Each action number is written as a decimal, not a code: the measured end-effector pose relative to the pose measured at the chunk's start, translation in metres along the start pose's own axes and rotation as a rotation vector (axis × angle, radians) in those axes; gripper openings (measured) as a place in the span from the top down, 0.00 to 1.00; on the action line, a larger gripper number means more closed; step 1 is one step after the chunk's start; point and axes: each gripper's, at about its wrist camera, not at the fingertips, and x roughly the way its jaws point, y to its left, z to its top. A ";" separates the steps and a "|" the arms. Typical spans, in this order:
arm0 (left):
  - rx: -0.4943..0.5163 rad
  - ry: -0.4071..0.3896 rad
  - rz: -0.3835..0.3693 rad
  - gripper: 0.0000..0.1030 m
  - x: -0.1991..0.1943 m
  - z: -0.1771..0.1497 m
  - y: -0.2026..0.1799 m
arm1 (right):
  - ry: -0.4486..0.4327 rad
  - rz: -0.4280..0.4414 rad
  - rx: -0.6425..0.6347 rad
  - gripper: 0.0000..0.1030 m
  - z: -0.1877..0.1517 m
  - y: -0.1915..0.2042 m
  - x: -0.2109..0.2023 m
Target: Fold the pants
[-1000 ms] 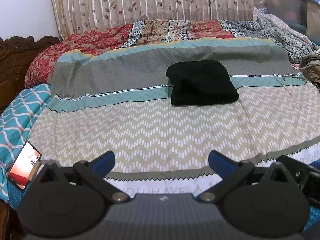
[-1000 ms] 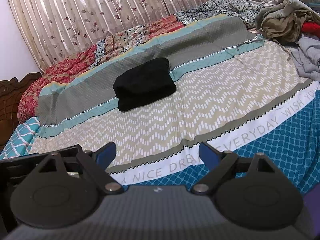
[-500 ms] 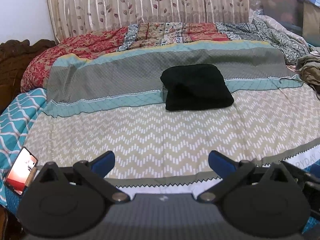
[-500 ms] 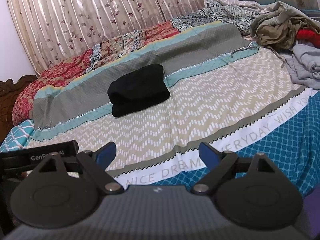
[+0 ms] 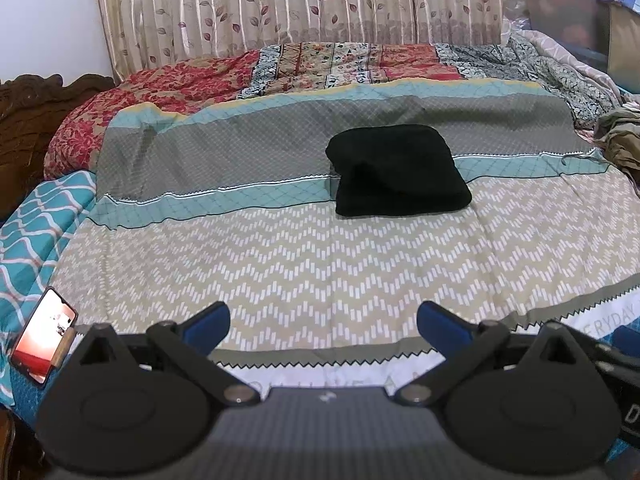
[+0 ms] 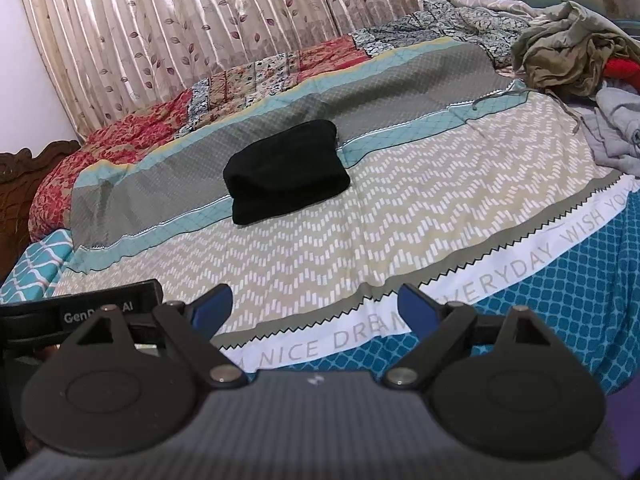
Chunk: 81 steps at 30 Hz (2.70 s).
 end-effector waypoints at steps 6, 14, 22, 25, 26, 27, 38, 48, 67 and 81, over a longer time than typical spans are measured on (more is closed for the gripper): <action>-0.024 -0.003 0.001 0.00 -0.002 0.000 0.008 | 0.006 0.002 -0.016 0.11 -0.004 0.010 0.000; -0.020 -0.005 -0.008 0.00 -0.004 -0.002 0.009 | 0.003 0.001 -0.017 0.11 -0.007 0.014 -0.003; -0.010 -0.005 -0.007 0.00 -0.005 -0.004 0.008 | -0.003 0.000 -0.015 0.11 -0.008 0.015 -0.004; 0.000 -0.005 -0.009 0.00 -0.005 -0.005 0.006 | -0.006 0.002 -0.012 0.11 -0.009 0.015 -0.005; 0.002 -0.005 -0.009 0.00 -0.005 -0.005 0.006 | -0.007 0.003 -0.011 0.11 -0.009 0.015 -0.006; 0.004 -0.003 -0.009 0.00 -0.005 -0.005 0.005 | -0.008 0.002 -0.010 0.11 -0.009 0.015 -0.006; 0.009 0.012 -0.008 0.00 -0.004 -0.007 0.003 | -0.002 0.001 0.004 0.11 -0.010 0.013 -0.006; 0.018 0.026 0.010 0.00 0.001 -0.009 0.004 | 0.009 0.002 0.013 0.11 -0.012 0.014 -0.005; 0.013 0.033 0.024 0.00 0.005 -0.008 0.009 | 0.006 0.001 0.009 0.11 -0.011 0.014 -0.005; 0.013 0.031 0.018 0.00 0.003 -0.008 0.008 | -0.003 -0.002 0.013 0.11 -0.012 0.017 -0.007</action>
